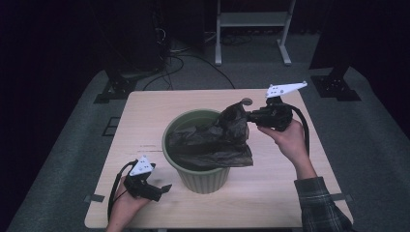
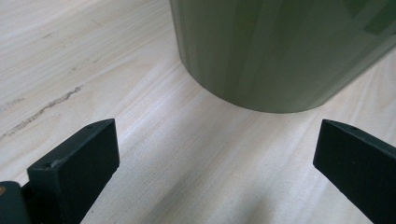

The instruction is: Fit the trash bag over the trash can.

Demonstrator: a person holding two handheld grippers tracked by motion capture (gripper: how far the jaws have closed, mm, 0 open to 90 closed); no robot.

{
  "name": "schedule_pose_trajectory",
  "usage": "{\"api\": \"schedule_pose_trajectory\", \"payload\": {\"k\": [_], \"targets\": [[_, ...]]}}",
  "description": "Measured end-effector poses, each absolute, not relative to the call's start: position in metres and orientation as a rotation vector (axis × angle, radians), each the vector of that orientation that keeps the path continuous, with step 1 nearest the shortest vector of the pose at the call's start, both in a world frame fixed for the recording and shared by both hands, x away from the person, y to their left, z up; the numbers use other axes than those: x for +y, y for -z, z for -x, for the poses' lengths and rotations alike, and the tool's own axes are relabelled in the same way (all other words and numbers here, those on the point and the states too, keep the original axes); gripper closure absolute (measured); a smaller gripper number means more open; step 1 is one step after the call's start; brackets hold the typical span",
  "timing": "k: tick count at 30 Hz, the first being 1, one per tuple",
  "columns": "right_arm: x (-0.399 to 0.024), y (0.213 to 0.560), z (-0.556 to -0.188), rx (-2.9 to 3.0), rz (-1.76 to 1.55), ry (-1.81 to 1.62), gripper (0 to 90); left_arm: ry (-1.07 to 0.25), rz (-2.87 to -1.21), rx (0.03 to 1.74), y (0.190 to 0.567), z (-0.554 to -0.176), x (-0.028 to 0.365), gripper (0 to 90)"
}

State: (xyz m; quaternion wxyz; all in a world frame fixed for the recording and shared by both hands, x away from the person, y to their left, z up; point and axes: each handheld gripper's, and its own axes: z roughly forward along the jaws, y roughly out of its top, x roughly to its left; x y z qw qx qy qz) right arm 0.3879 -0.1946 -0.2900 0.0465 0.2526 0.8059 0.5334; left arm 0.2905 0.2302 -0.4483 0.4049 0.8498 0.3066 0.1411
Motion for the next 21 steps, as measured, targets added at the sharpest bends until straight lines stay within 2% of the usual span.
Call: {"api": "schedule_pose_trajectory", "payload": {"k": [12, 19, 21], "targets": [[-0.190, 0.286, -0.402, 2.444, -0.799, -1.590, 89.9, -0.329, -2.099, 0.729, 0.416, -0.285, 0.242, 0.0], [-0.189, 0.288, -0.409, 2.450, -0.824, -1.579, 89.9, -0.329, -2.057, 0.649, 0.377, -0.281, 0.243, 0.0], [-0.189, 0.288, -0.411, 2.452, -0.827, -1.572, 89.9, -0.327, -2.041, 0.614, 0.365, -0.279, 0.241, 2.4]]}}
